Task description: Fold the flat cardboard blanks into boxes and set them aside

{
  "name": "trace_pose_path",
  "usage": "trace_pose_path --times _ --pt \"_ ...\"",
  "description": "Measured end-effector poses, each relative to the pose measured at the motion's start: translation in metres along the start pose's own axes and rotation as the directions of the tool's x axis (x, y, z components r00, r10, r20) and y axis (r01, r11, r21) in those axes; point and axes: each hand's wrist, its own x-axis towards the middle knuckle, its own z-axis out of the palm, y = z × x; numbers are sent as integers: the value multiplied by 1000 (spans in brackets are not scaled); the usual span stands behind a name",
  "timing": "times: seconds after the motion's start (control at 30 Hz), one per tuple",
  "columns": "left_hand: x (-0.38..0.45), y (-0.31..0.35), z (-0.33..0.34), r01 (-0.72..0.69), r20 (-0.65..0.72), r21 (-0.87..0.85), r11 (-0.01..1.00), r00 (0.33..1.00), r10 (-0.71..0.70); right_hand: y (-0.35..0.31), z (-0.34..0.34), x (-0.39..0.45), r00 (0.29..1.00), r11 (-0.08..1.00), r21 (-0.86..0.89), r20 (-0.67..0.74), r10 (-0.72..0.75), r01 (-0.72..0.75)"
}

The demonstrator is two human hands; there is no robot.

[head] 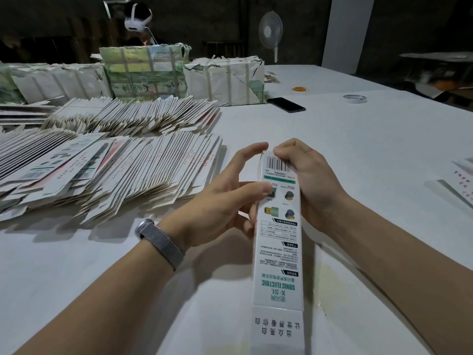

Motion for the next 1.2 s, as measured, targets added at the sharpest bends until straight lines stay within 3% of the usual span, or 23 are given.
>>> trace_pose_path --times 0.37,0.63,0.9,1.2 --pt "3 -1 -1 -78 -41 -3 997 996 78 5 3 -1 999 996 86 16 28 -29" --pt "2 1 -6 -147 -152 8 989 978 146 9 2 -1 982 990 45 128 -135 131" --pt "3 2 -3 -125 -165 24 992 978 127 10 2 1 988 986 133 108 -114 99" --pt "5 0 -2 -98 -248 70 993 962 113 13 3 3 992 990 82 51 -118 114"
